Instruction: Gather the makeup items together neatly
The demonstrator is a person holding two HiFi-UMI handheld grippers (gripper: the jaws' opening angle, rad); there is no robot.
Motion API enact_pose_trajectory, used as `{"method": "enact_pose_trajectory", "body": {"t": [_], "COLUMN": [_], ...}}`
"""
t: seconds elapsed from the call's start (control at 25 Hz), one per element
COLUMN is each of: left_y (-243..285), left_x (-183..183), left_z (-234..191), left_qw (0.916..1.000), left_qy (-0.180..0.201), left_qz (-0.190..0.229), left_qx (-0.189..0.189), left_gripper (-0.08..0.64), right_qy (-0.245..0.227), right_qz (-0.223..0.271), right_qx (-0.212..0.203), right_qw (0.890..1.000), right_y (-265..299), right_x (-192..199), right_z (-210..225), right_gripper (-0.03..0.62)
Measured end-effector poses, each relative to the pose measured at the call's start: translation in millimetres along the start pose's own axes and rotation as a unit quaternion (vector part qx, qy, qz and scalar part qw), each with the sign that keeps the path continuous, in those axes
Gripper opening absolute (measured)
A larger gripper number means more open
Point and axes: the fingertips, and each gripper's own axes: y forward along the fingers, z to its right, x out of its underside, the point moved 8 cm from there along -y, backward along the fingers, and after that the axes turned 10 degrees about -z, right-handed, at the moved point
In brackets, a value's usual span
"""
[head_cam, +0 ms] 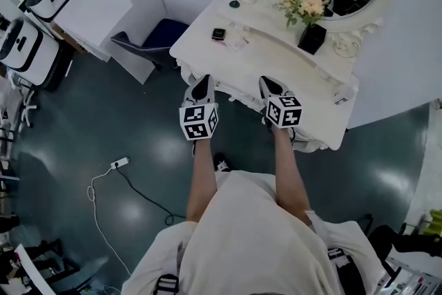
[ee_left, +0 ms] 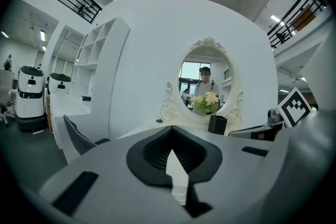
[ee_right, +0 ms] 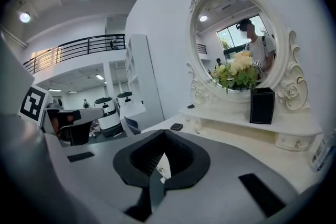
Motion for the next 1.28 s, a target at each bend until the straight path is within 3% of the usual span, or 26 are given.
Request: {"method": "enact_pose_trajectory", "body": {"t": [0.32,0.68,1.28], "left_y": [13,37,165], "left_x": [8,21,-7], "left_z": [-47,-62,-88], "left_qw": [0.9996,0.9987,0.9912], "left_qy": [-0.013,-0.005,0.026], "left_qz": [-0.007,-0.033,-0.089], "left_qx": [0.024,0.038,0.095], "left_gripper": [0.014,0.014,0.014], "right_qy": [0.013,0.012,0.011], "right_qz": [-0.005,-0.020,-0.053], "right_qx": [0.029,0.050,0.075], "right_qw": [0.999,0.998,0.996], "right_y": [35,62,153], "right_x": [4,4,-48], "right_z": [-10,-1,46], "right_gripper": [0.039,0.040,0.040]}}
